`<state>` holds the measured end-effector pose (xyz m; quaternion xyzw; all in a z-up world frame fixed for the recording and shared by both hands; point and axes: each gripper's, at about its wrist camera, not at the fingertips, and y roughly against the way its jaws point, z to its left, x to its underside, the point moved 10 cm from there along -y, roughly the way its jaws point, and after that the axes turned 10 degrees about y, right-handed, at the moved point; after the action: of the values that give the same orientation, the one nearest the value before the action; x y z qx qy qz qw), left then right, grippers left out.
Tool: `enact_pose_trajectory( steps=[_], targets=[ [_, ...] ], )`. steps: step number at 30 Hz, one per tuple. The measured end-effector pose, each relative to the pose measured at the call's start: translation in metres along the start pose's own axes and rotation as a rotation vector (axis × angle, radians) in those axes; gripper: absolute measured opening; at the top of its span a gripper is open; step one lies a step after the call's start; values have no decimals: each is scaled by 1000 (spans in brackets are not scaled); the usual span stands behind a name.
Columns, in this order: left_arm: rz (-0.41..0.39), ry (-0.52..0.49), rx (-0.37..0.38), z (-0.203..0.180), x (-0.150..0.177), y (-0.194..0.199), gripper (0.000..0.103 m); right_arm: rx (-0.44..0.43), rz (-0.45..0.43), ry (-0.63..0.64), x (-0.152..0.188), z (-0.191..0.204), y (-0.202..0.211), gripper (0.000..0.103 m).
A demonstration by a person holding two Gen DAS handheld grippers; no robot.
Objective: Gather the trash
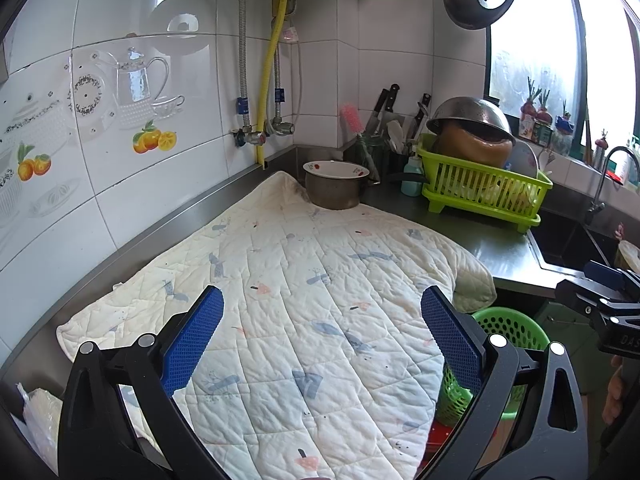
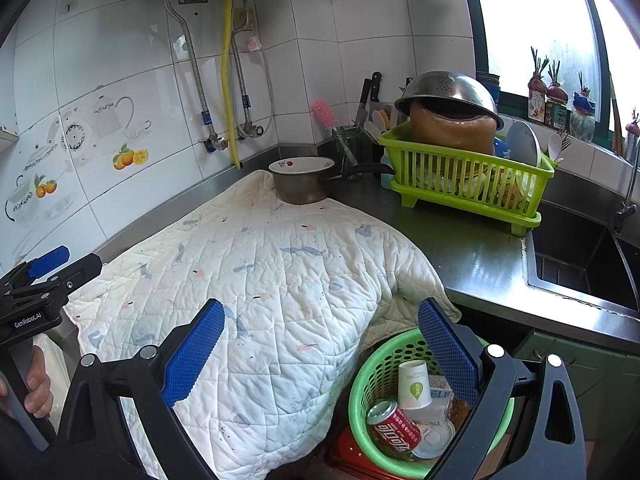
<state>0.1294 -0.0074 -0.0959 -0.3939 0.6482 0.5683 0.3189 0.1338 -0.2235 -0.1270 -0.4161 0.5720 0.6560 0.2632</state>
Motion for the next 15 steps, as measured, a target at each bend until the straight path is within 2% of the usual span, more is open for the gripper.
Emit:
enact_pose_trajectory(
  steps=[15],
  targets=[
    [0, -1, 0, 0, 0, 1, 98, 0, 1, 1, -1, 0, 2, 94]
  ],
)
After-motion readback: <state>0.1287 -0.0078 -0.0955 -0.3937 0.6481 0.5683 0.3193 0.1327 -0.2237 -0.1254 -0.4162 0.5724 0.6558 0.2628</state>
